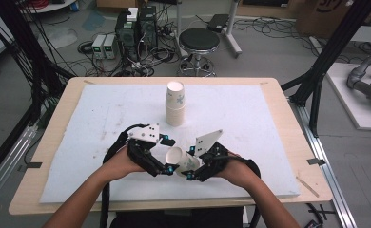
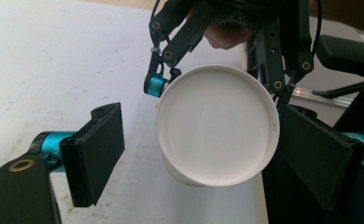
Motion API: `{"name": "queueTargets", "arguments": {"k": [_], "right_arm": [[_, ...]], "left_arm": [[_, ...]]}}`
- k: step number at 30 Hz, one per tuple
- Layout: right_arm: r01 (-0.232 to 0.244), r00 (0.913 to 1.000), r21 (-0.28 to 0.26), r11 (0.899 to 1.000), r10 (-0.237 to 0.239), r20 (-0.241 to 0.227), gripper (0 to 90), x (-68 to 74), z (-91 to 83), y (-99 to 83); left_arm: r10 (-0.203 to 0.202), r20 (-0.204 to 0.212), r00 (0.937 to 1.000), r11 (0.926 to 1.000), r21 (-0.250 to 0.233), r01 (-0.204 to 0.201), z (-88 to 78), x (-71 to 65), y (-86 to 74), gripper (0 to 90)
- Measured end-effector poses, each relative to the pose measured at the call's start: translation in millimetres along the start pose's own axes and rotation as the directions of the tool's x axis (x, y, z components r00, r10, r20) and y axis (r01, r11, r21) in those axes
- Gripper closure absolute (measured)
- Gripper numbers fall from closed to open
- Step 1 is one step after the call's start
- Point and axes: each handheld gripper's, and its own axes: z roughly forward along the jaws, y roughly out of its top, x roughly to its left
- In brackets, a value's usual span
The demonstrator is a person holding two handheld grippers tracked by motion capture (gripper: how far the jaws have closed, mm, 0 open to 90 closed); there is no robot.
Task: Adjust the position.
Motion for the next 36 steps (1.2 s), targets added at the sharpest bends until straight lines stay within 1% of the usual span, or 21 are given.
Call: {"name": "queueTargets", "arguments": {"k": [2, 6, 7, 8, 9, 10, 11, 12, 13, 15, 16, 18, 22, 27, 29, 30, 31, 32, 33, 34, 36], "right_arm": [[0.003, 1.0000, 0.009, 1.000, -0.003, 0.000, 36.8, -0.1, 0.2, 0.5], [0.015, 0.9999, 0.071, 0.997, -0.016, 0.005, 36.8, 0.2, 1.6, 5.4], [0.015, 0.9999, 0.071, 0.997, -0.016, 0.005, 36.8, 0.2, 1.6, 5.4], [0.019, 0.9998, 0.097, 0.995, -0.019, -0.001, 36.6, 0.4, 2.5, 7.6], [0.019, 0.9998, 0.097, 0.995, -0.019, -0.001, 36.6, 0.4, 2.5, 7.6], [0.018, 0.9998, 0.112, 0.994, -0.017, -0.006, 36.6, 0.4, 3.3, 8.7], [0.021, 0.9998, 0.120, 0.993, -0.020, -0.008, 36.6, 0.4, 3.8, 9.0], [0.021, 0.9997, 0.134, 0.991, -0.020, -0.010, 36.6, 0.9, 4.3, 9.6], [0.021, 0.9997, 0.147, 0.989, -0.018, -0.016, 36.6, 1.3, 4.7, 10.2], [0.024, 0.9996, 0.150, 0.988, -0.021, -0.019, 36.6, 1.8, 5.2, 10.8], [0.026, 0.9995, 0.154, 0.988, -0.023, -0.023, 36.6, 2.5, 5.3, 11.3], [0.031, 0.9993, 0.165, 0.986, -0.026, -0.028, 36.7, 2.7, 5.9, 12.1], [0.027, 0.9989, 0.183, 0.983, -0.020, -0.042, 36.7, 2.9, 6.8, 12.5], [0.026, 0.9985, 0.194, 0.981, -0.017, -0.052, 34.8, 2.9, 7.9, 12.8], [0.025, 0.9988, 0.192, 0.981, -0.016, -0.046, 32.7, 3.3, 7.6, 12.9], [0.017, 0.9995, 0.162, 0.987, -0.012, -0.028, 26.9, 4.0, 5.5, 12.3], [0.006, 0.9999, 0.140, 0.990, -0.004, -0.014, 23.1, 4.0, 3.8, 11.5], [0.006, 0.9999, 0.140, 0.990, -0.004, -0.014, 23.1, 4.0, 3.8, 11.5], [-0.003, 1.0000, 0.114, 0.993, 0.003, 0.000, 21.0, 3.4, 1.7, 10.4], [-0.022, 0.9997, 0.058, 0.998, 0.022, 0.011, 20.9, 2.2, -3.2, 7.0], [-0.051, 0.9986, -0.019, 0.998, 0.052, 0.012, 20.9, 0.4, -8.8, 2.2]], "left_arm": [[0.007, 0.003, 1.0000, 0.9998, 0.019, -0.007, 1.1, -0.5, 1.1, 15.8], [0.008, 0.009, 0.9999, 0.9993, 0.035, -0.009, 4.1, -0.6, 1.5, 18.1], [0.011, 0.014, 0.9998, 0.9991, 0.042, -0.011, 5.0, -0.1, 1.4, 18.1], [0.012, 0.017, 0.9998, 0.9985, 0.052, -0.013, 6.1, 0.0, 1.3, 20.6], [0.012, 0.023, 0.9997, 0.9983, 0.057, -0.013, 7.1, 0.1, 1.1, 20.6], [0.011, 0.026, 0.9996, 0.9977, 0.066, -0.013, 8.6, 0.1, 1.1, 23.5], [0.007, 0.041, 0.9991, 0.9966, 0.082, -0.011, 10.4, 0.3, 0.7, 25.4], [0.007, 0.041, 0.9991, 0.9966, 0.082, -0.011, 10.4, 0.3, 0.7, 27.6], [0.009, 0.044, 0.9990, 0.9952, 0.097, -0.013, 12.3, 0.7, 0.5, 27.9], [0.005, 0.047, 0.9989, 0.9949, 0.101, -0.010, 13.2, 1.0, 0.2, 28.6], [0.004, 0.059, 0.9983, 0.9947, 0.103, -0.010, 13.7, 1.7, 0.2, 28.6], [0.005, 0.080, 0.9968, 0.9939, 0.109, -0.014, 14.1, 1.5, -0.2, 33.4], [0.017, 0.089, 0.9959, 0.9918, 0.124, -0.028, 14.5, 1.2, -0.9, 35.8], [0.017, 0.091, 0.9957, 0.9919, 0.123, -0.028, 14.5, 0.6, -1.6, 36.7], [0.015, 0.086, 0.9962, 0.9926, 0.119, -0.026, 14.0, 0.7, -1.5, 36.7], [0.013, 0.081, 0.9966, 0.9942, 0.106, -0.021, 11.9, 1.1, -1.9, 36.8], [0.013, 0.081, 0.9966, 0.9942, 0.106, -0.021, 11.9, 1.1, -1.9, 36.9], [0.014, 0.076, 0.9970, 0.9952, 0.095, -0.021, 10.4, 1.6, -1.9, 36.9], [0.008, 0.066, 0.9978, 0.9969, 0.078, -0.014, 8.2, 1.7, -2.2, 37.0], [0.010, 0.064, 0.9979, 0.9976, 0.068, -0.014, 6.7, 2.1, -2.3, 37.1], [0.001, 0.055, 0.9985, 0.9998, 0.022, -0.002, 1.8, 3.7, -4.4, 37.1]]}}
